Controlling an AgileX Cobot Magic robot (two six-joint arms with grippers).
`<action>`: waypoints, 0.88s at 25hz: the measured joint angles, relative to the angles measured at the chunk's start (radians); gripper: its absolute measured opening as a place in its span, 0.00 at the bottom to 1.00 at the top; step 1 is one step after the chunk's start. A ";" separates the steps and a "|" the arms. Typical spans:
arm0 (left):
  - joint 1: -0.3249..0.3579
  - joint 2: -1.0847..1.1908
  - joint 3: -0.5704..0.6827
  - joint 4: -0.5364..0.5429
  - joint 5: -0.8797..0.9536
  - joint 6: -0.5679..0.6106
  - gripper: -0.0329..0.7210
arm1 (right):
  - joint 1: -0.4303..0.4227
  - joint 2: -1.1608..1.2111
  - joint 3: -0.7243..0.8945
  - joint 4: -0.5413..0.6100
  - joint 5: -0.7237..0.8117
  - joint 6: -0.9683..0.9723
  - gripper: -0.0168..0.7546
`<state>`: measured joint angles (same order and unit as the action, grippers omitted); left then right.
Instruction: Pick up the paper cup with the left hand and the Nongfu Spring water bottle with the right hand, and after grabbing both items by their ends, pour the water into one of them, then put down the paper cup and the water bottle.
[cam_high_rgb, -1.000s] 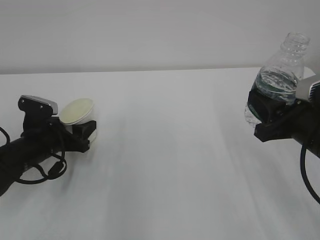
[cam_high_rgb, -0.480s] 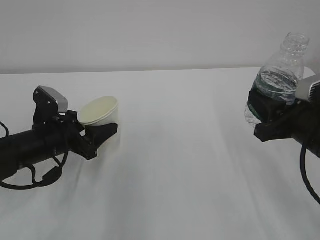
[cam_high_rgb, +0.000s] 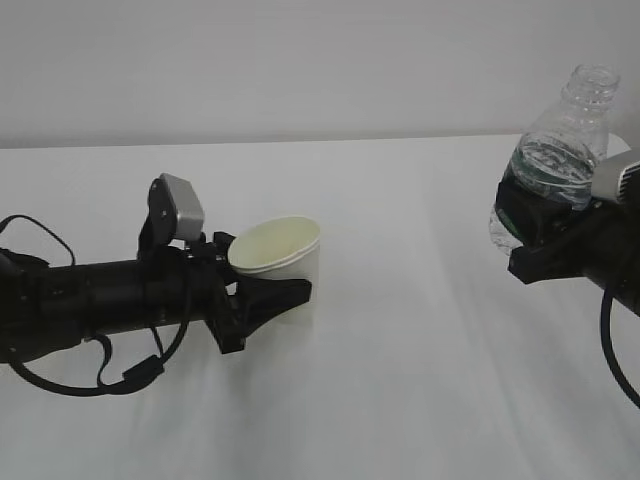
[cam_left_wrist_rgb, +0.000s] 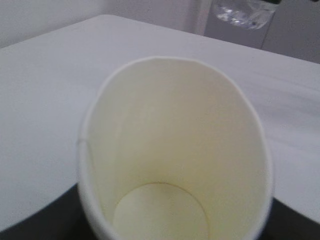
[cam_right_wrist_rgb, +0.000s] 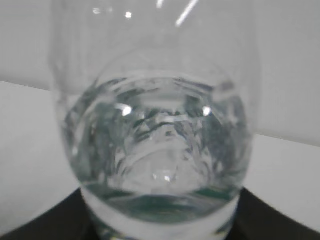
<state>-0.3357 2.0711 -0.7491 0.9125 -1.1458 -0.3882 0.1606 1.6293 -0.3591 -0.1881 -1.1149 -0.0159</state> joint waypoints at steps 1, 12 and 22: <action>-0.021 0.000 -0.012 0.002 0.000 -0.009 0.62 | 0.000 0.000 0.000 0.000 0.000 0.000 0.48; -0.112 0.002 -0.064 0.005 0.000 -0.075 0.61 | 0.000 -0.012 0.022 -0.022 0.024 0.000 0.48; -0.174 0.022 -0.081 0.010 0.000 -0.100 0.61 | 0.000 -0.145 0.055 -0.026 0.162 0.044 0.48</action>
<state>-0.5094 2.0936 -0.8304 0.9223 -1.1458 -0.4884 0.1606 1.4843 -0.3043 -0.2140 -0.9529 0.0285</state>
